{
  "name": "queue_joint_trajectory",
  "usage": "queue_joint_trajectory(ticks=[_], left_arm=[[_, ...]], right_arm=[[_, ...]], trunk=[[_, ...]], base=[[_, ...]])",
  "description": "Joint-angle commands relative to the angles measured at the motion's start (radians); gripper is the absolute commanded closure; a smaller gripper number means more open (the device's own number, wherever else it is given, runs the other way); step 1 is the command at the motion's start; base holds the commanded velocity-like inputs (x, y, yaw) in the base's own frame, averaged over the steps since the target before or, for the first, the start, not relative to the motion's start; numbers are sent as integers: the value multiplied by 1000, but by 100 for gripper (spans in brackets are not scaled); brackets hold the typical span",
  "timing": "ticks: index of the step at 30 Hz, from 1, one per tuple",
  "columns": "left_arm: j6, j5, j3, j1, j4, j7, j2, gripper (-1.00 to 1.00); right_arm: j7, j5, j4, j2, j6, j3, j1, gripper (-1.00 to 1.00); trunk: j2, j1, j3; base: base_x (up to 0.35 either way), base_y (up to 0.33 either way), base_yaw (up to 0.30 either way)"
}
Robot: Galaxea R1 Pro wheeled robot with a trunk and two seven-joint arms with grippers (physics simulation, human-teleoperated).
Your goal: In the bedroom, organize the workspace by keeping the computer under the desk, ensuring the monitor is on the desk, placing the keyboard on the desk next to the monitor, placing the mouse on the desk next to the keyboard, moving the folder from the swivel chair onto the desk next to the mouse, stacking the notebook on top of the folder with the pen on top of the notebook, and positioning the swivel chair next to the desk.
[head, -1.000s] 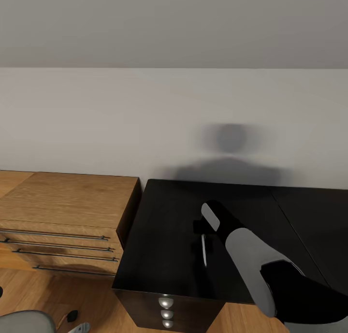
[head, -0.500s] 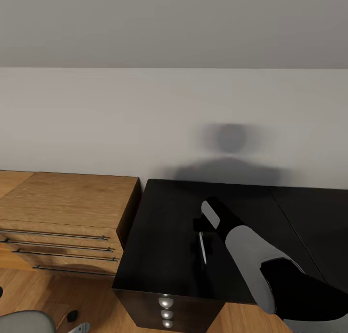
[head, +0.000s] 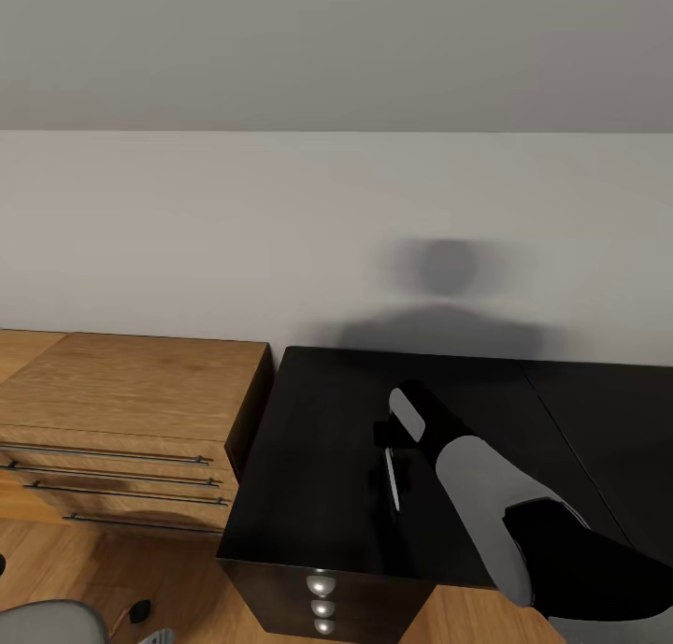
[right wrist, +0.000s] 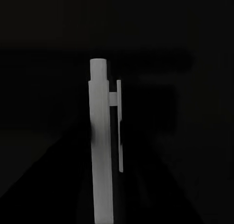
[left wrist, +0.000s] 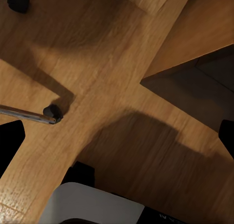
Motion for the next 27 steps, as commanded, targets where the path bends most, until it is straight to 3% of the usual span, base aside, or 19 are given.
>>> queue_joint_trajectory(ticks=[1,7,22,27], left_arm=[[8,8,3,0,-1,-5,0,-100],[8,8,4,0,-1,-5,0,-100],[8,8,3,-1,3,-4,0,-100],[7,8,4,0,21,-3,-2,-100]], right_arm=[[-8,-9,-1,0,2,3,-1,100],[-8,-9,-1,0,2,3,-1,100],[-10,-13,-12,0,0,2,-1,100],[-9,-15,-30,-20,2,1,-1,100]], trunk=[[-1,0,-1],[-1,0,-1],[104,-57,46],[139,-77,62]], base=[[0,0,0],[0,0,0],[0,0,0],[0,0,0]])
